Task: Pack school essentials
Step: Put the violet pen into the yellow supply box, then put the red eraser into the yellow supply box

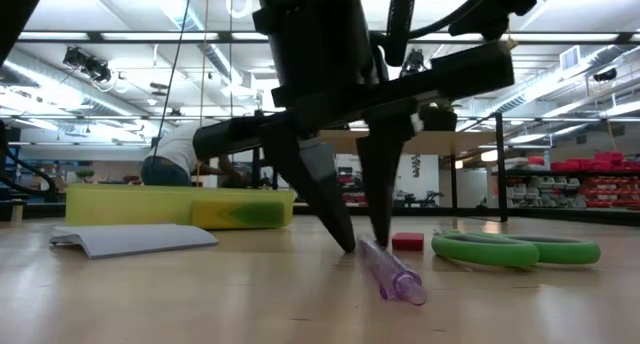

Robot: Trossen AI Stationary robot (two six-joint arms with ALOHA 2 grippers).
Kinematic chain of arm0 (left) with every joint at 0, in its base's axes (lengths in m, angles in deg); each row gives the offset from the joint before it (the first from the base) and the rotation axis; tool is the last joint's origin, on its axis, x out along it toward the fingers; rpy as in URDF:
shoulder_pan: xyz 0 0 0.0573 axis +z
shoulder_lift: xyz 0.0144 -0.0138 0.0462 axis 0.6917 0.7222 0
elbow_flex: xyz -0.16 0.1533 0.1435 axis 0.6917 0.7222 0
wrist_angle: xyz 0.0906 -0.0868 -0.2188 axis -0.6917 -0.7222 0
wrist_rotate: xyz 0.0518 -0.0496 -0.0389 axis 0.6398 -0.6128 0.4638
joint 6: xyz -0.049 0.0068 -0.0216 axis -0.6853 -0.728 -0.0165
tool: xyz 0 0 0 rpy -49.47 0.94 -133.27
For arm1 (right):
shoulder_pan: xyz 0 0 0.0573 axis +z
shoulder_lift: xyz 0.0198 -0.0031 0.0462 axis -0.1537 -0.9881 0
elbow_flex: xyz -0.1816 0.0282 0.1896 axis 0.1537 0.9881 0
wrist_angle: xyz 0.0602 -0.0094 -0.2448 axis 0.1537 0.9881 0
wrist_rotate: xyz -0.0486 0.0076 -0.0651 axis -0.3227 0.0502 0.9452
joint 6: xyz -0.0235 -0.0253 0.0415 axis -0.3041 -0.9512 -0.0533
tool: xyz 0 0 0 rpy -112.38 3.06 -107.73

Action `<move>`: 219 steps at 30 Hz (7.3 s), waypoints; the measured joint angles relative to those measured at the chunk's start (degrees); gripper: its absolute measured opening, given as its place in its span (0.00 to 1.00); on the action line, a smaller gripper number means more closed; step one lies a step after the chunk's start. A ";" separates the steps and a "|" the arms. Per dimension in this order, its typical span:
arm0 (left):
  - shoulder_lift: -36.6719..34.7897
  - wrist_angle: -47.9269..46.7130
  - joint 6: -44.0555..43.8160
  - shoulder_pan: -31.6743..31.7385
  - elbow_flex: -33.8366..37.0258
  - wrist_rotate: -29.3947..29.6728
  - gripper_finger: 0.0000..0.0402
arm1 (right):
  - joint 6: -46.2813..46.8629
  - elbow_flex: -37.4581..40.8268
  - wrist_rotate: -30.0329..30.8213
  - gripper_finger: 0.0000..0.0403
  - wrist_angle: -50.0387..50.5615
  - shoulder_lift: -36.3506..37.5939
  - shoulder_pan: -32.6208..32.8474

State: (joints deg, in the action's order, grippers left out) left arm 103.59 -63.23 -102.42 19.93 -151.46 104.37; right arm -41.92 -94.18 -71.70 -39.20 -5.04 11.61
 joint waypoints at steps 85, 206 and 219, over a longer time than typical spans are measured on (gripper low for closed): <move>-33.55 -2.44 57.26 22.81 42.08 4.55 0.09 | 2.21 0.00 -1.07 0.10 -0.48 -0.02 0.00; 7.02 -6.92 6.70 4.44 -12.19 -0.72 0.03 | -8.02 0.13 -8.62 0.10 1.05 -0.01 -2.25; -0.01 -19.07 11.95 4.69 -11.83 -1.66 0.01 | -8.05 0.13 -9.66 0.10 1.03 -0.01 -2.25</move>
State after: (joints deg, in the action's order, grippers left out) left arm 103.58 -82.29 -90.47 24.62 -163.29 102.72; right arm -49.97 -94.05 -81.36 -38.17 -5.05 9.36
